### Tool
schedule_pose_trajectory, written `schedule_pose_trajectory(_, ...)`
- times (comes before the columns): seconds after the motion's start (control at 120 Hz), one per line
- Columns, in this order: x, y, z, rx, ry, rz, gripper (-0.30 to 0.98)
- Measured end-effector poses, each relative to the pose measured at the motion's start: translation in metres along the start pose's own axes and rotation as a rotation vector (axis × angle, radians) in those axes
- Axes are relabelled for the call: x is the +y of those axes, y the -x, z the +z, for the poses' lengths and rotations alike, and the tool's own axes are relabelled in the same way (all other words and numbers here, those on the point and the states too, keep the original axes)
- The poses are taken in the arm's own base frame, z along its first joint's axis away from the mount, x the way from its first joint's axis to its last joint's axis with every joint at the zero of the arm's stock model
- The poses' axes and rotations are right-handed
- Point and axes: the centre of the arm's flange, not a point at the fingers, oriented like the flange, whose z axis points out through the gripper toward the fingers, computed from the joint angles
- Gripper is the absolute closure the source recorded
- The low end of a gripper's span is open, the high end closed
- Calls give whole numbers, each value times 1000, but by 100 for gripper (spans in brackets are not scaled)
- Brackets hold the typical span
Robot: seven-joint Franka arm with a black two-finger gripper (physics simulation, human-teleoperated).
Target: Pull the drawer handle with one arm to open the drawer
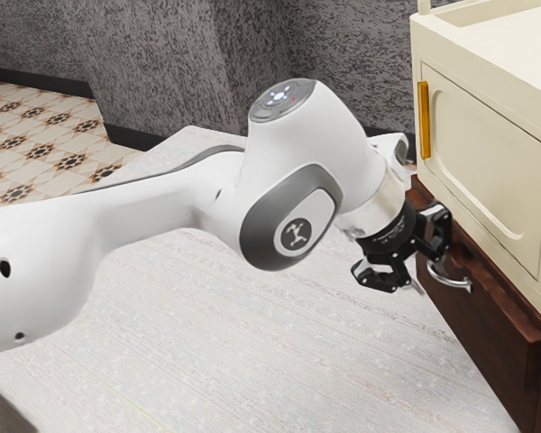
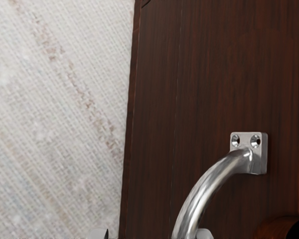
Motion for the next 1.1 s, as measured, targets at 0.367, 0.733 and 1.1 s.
schedule_pose_trajectory(0.367,-8,0,-13,-3,-22,-3,71)
schedule_pose_trajectory(0.733,-22,0,-24,-11,-77,-14,79)
schedule_pose_trajectory(1.1,-49,-4,-38,-12,-123,-39,79)
